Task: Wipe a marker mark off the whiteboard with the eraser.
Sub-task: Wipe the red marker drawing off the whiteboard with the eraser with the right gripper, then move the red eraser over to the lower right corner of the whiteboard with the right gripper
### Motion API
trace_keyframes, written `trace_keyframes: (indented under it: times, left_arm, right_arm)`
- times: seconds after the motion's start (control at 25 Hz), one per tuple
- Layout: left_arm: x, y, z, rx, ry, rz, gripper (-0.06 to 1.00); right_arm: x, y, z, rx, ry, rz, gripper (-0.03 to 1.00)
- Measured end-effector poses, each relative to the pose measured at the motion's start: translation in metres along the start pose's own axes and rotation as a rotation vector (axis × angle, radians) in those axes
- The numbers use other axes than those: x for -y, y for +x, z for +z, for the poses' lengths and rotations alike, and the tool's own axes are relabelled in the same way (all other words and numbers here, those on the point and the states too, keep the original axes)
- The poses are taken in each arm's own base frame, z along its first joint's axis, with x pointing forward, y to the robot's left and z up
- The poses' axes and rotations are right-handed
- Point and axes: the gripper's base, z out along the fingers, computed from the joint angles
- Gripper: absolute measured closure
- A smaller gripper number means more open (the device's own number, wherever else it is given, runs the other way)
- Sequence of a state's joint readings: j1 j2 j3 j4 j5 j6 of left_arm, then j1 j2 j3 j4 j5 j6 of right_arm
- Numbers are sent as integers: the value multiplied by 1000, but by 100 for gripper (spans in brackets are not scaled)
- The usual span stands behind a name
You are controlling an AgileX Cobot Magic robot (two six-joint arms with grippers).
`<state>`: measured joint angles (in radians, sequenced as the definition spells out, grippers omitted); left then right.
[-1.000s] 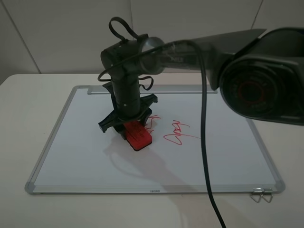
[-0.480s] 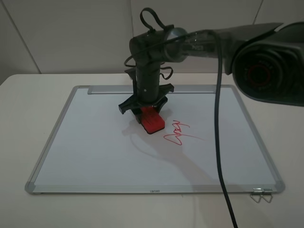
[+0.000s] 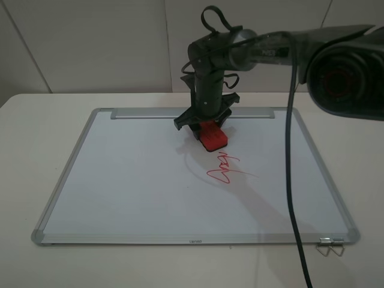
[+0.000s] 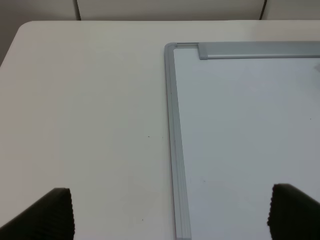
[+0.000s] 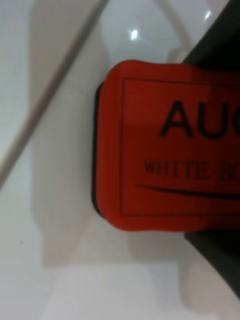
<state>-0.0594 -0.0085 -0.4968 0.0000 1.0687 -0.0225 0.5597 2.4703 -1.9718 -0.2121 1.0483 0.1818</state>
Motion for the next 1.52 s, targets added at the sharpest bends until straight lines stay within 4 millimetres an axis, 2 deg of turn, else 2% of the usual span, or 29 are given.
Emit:
trace_keyframes:
  times: [0.16,0.36,0.6,0.88,1.0,1.24,1.44,1.52]
  left_arm:
    - [0,0,0,0,0,0,17]
    - [0,0,0,0,0,0,17]
    - [0,0,0,0,0,0,17]
    - [0,0,0,0,0,0,17]
    - [0,0,0,0,0,0,17]
    - [0,0,0,0,0,0,17]
    - [0,0,0,0,0,0,17]
    - [0,0,0,0,0,0,17]
  right_arm:
    - [-2,0,-1,3,8,-11,47]
    - [-20,1,-4,13,20,-63,47]
    - [-73,9,-13,18,-49,-136,47]
    - [-143,29,-27,15,-164,-309,47]
    - [-162,36,-32,18,-188,-361,47]
    - [-161,41,-51,-8,-193,-337,47]
    - [-144,45,-96,57,-161,-254,47]
    - [-137,52,-102,56,-158,-223,47]
